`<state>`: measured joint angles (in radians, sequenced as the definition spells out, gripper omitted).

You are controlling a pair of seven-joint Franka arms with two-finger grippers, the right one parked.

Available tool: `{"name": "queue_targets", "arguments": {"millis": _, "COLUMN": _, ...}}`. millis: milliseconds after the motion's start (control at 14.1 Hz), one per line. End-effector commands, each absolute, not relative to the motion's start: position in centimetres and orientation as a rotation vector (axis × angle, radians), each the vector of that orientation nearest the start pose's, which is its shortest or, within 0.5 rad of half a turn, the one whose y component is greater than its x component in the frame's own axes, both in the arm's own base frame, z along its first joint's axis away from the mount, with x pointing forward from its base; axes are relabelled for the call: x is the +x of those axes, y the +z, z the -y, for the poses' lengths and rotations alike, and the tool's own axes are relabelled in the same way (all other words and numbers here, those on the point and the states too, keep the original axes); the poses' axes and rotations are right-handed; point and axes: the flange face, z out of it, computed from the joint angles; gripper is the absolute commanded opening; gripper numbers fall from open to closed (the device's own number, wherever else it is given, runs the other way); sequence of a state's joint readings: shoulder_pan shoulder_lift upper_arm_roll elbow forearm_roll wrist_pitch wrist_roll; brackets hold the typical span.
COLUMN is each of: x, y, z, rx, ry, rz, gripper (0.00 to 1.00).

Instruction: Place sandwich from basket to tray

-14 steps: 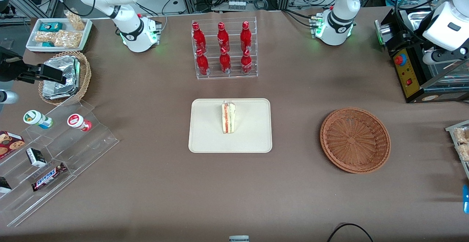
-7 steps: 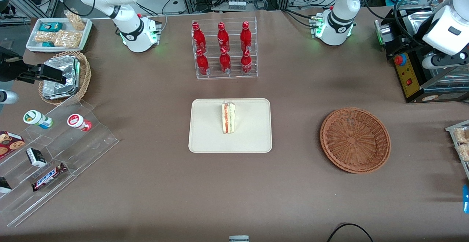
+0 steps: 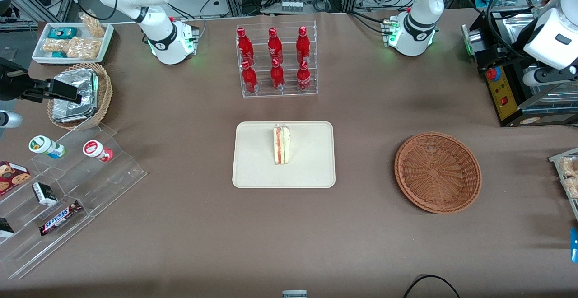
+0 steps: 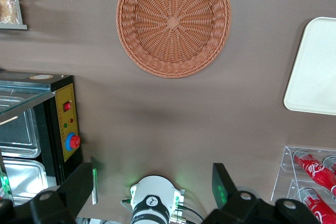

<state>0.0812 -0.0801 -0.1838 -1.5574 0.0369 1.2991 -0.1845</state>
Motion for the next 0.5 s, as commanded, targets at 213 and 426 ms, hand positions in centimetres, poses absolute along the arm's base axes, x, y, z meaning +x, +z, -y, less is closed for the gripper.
{"name": "queue_targets", "arguments": {"millis": 213, "x": 50.22, "y": 65.58, "z": 5.40, "rx": -3.065, "ry": 0.240, "rz": 0.133, "gripper": 1.00}}
{"name": "queue_targets", "arguments": {"millis": 426, "x": 50.27, "y": 65.57, "z": 5.34, "rx": -3.067, "ry": 0.241, "rz": 0.134, "gripper": 1.00}}
